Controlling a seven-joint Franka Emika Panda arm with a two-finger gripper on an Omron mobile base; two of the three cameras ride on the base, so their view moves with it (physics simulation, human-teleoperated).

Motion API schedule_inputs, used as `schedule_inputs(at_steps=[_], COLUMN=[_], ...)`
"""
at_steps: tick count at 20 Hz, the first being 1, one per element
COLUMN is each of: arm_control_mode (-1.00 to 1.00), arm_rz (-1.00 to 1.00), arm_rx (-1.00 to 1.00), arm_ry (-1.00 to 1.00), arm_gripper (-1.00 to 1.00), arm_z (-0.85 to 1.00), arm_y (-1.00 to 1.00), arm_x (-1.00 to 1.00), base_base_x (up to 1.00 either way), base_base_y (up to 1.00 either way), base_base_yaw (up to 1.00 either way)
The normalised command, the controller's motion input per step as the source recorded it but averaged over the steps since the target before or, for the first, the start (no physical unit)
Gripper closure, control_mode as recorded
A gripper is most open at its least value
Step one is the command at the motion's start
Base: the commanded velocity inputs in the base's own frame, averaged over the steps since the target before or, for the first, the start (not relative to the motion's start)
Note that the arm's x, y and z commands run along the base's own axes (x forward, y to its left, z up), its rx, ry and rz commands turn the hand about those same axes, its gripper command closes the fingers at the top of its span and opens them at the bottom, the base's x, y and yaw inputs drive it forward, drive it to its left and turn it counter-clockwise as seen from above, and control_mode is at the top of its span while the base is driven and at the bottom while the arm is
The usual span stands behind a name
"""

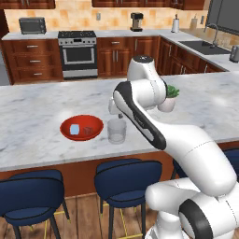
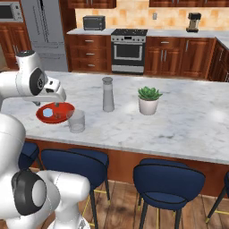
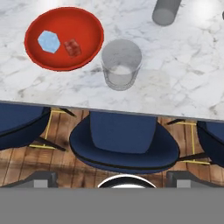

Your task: There are two ice cubes in the ice bowl. Place both ice cubes in the glass cup.

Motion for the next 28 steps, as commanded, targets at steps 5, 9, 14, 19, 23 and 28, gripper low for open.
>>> schedule_inputs(at_steps=[5,9,14,19,23,28], arm_control_mode=[-1.00,-1.00,-1.00,-1.00,-1.00,-1.00], arm_rz=[0.00,0.00,0.00,0.00,0.00,0.00], arm_rx=[-0.01,0.00,0.00,0.01,0.04,0.04], arm_ry=[0.01,0.00,0.00,0.00,0.00,0.00], arm_gripper=[-1.00,-1.00,-1.00,-1.00,-1.00,-1.00], arm_z=[0.00,0.00,0.00,-0.02,-0.05,-0.04], arm_y=[0.00,0.00,0.00,0.00,0.09,0.40], arm_x=[0.00,0.07,0.10,0.04,0.10,0.25], base_base_x=[0.00,0.00,0.00,0.00,0.00,0.00], base_base_y=[0.00,0.00,0.00,0.00,0.00,0.00], base_base_yaw=[0.00,0.00,0.00,0.00,0.00,0.00])
